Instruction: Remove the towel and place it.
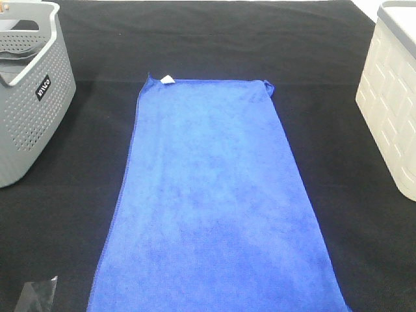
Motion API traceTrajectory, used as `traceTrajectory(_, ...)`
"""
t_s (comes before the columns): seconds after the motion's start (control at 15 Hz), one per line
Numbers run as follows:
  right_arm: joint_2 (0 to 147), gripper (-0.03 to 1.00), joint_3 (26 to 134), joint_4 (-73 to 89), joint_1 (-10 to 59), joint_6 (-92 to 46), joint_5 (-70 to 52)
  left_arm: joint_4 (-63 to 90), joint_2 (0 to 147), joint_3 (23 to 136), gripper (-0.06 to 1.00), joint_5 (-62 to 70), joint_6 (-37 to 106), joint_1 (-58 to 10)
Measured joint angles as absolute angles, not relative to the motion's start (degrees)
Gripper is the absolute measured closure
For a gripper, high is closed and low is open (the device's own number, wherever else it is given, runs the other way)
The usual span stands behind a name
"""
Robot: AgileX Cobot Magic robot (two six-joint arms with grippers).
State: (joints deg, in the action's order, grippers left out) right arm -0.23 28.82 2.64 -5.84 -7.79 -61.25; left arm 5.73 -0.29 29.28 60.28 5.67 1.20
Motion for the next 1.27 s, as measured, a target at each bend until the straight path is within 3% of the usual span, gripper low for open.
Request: traceTrajectory(1.27, -0.2, 0.21, 28.8, 2.7, -5.8, -7.8, -61.2, 5.7, -0.3, 29.3, 0.2, 60.0, 2.9, 0.6)
